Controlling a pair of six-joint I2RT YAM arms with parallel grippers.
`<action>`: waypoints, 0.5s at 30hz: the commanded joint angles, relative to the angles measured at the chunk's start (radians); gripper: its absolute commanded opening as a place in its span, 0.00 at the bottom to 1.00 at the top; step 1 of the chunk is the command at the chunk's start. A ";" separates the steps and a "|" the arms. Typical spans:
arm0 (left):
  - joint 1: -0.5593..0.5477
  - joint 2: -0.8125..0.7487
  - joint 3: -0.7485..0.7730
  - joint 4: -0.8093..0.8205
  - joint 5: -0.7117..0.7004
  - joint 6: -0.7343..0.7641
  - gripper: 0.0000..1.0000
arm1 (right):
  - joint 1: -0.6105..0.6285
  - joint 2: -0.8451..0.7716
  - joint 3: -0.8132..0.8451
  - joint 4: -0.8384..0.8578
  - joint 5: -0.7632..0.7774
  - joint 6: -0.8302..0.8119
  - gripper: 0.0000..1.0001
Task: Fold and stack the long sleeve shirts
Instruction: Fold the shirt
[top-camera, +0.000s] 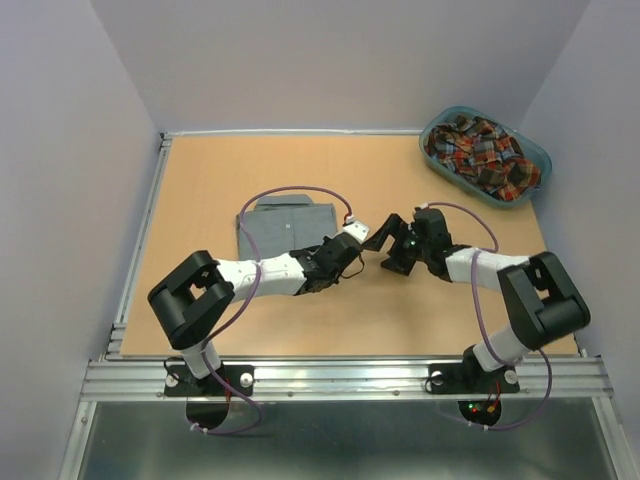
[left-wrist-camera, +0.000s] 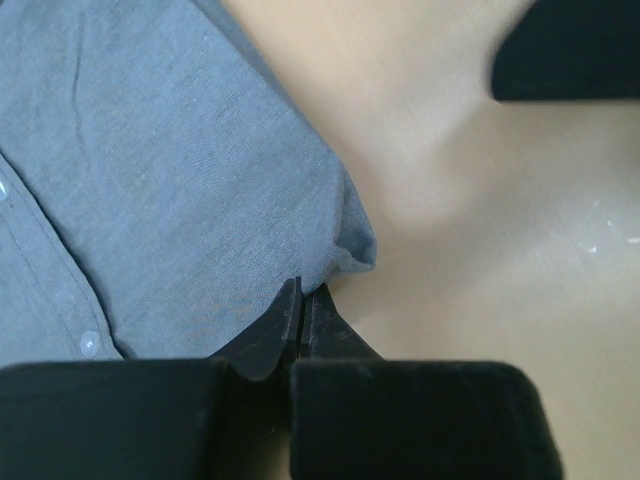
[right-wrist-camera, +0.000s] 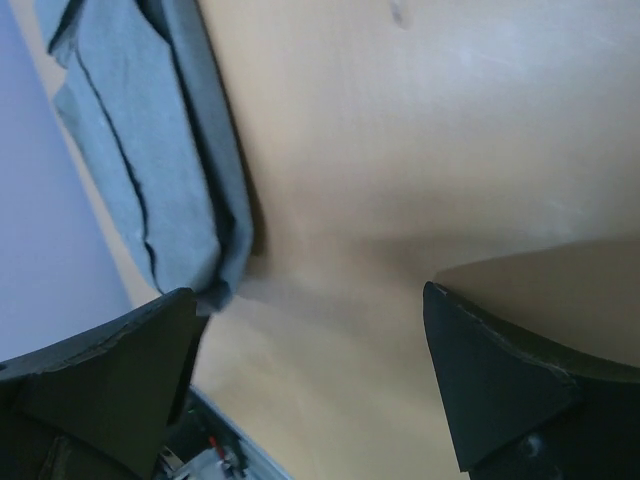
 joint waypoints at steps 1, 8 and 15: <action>-0.002 -0.099 -0.057 0.022 0.026 -0.063 0.00 | -0.002 0.156 0.106 0.283 -0.193 0.133 1.00; -0.004 -0.160 -0.111 0.066 0.053 -0.092 0.00 | 0.067 0.407 0.241 0.334 -0.280 0.180 1.00; -0.008 -0.206 -0.143 0.088 0.058 -0.115 0.00 | 0.141 0.574 0.344 0.362 -0.270 0.213 0.99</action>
